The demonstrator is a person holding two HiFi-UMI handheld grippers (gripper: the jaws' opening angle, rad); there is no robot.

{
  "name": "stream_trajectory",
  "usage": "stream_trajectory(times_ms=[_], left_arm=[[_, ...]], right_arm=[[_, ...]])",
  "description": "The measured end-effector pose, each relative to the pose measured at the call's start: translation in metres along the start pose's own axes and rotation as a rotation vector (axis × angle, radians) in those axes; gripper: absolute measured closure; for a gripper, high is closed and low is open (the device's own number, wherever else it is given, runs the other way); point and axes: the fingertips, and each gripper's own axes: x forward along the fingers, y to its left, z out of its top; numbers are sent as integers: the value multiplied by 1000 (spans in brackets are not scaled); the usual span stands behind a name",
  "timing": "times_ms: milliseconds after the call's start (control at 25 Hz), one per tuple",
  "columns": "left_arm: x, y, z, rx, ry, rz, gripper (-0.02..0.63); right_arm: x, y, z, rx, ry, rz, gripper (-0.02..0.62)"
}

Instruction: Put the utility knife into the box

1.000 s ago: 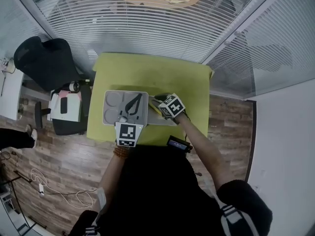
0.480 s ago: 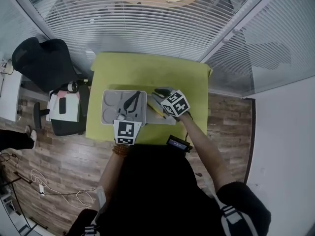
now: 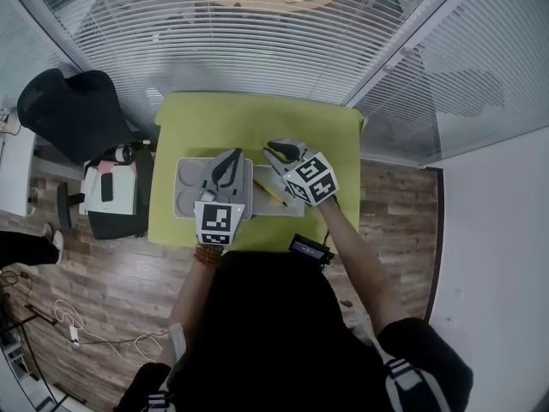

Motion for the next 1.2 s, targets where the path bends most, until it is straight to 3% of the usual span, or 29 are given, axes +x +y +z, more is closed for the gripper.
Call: stream_trajectory(times_ms=[560,1200], left_arm=[[8,-3,36,-6,-87,-16,595],[15,0,86,16,-204,12,595]], right_arm=[[-55,5,98,-131,-329,-131,583],[-109,-3,137,-148,-526,-331,595]])
